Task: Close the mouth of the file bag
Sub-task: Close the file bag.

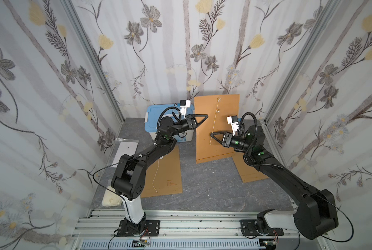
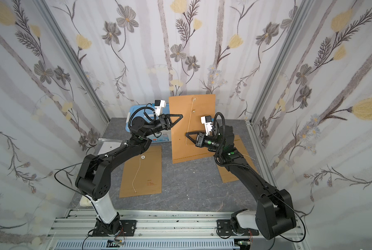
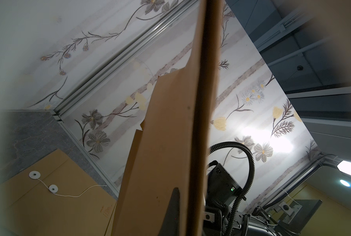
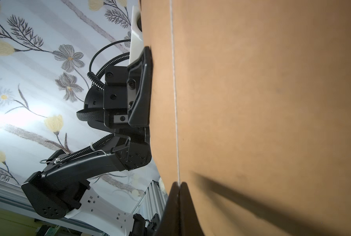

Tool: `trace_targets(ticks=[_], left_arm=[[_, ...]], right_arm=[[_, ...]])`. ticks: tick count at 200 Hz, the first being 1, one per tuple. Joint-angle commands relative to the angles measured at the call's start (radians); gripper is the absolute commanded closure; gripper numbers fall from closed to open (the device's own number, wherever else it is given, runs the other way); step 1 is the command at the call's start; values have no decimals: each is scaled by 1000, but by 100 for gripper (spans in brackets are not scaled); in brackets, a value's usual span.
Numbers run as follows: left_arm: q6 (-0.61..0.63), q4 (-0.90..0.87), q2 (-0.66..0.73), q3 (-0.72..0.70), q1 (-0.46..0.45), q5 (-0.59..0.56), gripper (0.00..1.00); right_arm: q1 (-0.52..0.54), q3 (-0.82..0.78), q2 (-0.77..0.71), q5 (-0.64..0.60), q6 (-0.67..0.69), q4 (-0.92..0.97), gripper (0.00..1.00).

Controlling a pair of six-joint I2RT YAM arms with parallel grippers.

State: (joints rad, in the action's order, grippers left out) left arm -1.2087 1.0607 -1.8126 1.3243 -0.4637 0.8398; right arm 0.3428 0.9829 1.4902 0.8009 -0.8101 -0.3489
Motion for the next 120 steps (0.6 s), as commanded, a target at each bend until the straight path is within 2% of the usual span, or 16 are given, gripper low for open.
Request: trace_targets(ticks=[1,48,120], left_arm=[[-32,91,1,11,0,17,100],[-36,99,6,18,0,50,100],[-70,139,-3,15,5,64,100]], right_arm=[[1,21,13,-18,13,61,100],[-16,65,20,-57,49,234,100],[-84,68,2,-49,47,308,100]])
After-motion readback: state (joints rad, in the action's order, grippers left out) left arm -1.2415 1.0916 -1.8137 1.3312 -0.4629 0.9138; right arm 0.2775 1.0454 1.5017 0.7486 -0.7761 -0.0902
